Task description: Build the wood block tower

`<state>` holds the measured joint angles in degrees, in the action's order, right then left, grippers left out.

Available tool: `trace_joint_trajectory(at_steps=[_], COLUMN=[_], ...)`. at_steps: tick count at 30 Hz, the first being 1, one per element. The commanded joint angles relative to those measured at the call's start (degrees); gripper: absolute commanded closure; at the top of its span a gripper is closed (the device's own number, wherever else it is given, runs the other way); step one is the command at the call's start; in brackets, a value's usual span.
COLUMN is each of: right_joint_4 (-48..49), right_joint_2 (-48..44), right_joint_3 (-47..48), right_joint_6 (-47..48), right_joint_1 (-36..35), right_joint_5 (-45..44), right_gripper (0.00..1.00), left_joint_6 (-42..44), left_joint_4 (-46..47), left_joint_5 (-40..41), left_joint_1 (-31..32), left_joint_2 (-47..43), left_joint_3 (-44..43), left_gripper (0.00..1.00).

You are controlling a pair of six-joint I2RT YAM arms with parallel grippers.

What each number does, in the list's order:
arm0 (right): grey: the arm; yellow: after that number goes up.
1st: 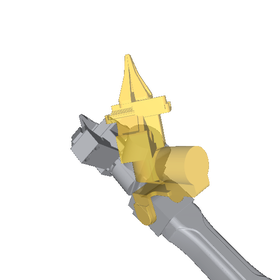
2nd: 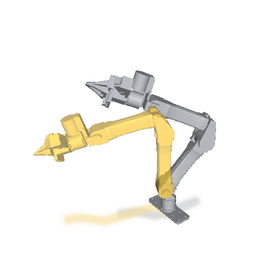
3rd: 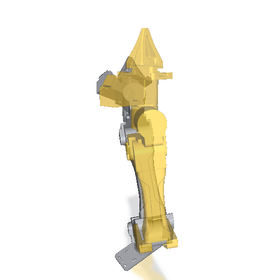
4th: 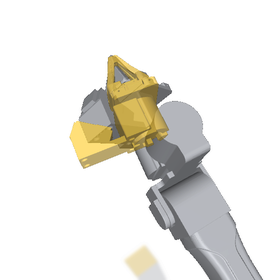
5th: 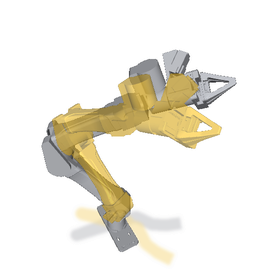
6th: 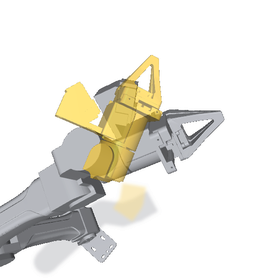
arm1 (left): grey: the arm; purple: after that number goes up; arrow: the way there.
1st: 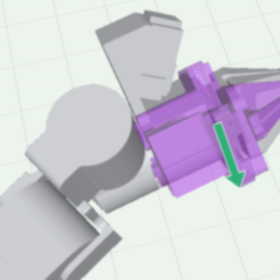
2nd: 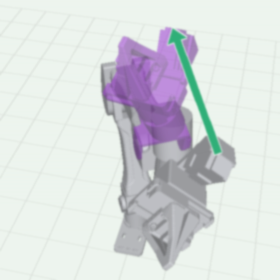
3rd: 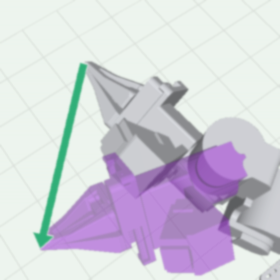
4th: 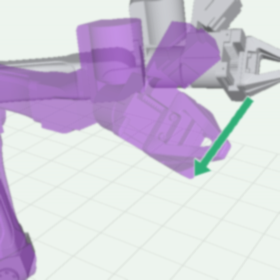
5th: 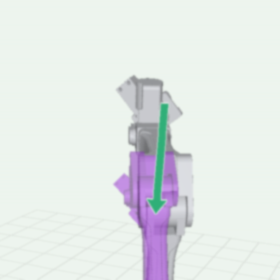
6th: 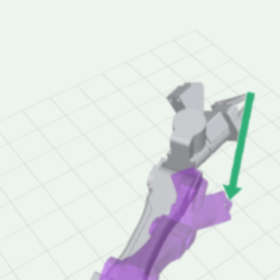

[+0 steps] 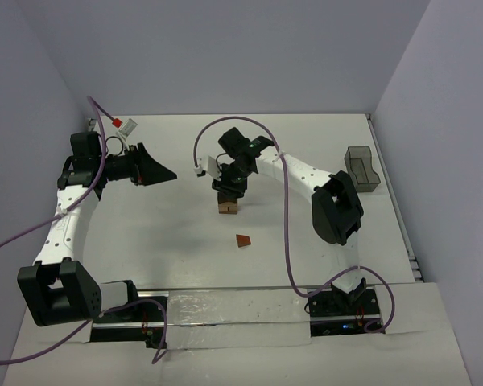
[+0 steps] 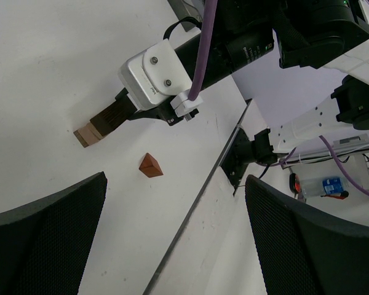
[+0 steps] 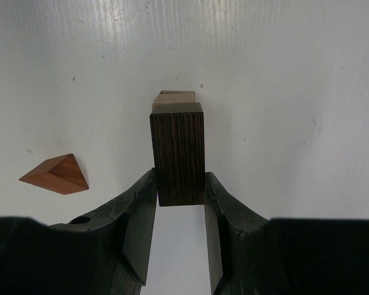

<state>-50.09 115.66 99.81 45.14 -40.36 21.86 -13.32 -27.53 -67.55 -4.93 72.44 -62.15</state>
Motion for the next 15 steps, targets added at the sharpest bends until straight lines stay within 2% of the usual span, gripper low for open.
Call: trace_joint_trajectory(at_steps=[1,8,10,14,15], right_joint_4=[1.57,1.53,1.31,0.29,0.19], right_joint_2=[-0.26,-0.43,-0.43,-0.81,-1.04], right_joint_3=[-0.24,-0.63,-0.41,0.61,1.04], right_joint_6=[-0.67,-0.79,-1.05,-1.86,-2.11], right_joint_1=[-0.33,-0.30,-0.36,-0.56,-0.71], right_joint_5=[-0.24,-0.12,0.11,1.03,1.20], right_gripper=[0.65,0.48,0.36,0.01,0.00], left_joint_6=[-0.04,0.01,-0.04,-0.10,-0.04], left_joint_4=[2.22,2.18,2.30,2.28,2.22], left_joint_5=[-1.62,-1.65,-1.70,-1.71,-1.68], left_joint_1=[-0.34,-0.43,-0.35,-0.41,-0.37], left_joint_2=[-0.72,-0.67,-0.64,-0.61,-0.57], left_joint_3=[0.00,-0.08,-0.08,-0.27,-0.36], left_gripper=[0.01,0.01,0.01,0.01,0.01])
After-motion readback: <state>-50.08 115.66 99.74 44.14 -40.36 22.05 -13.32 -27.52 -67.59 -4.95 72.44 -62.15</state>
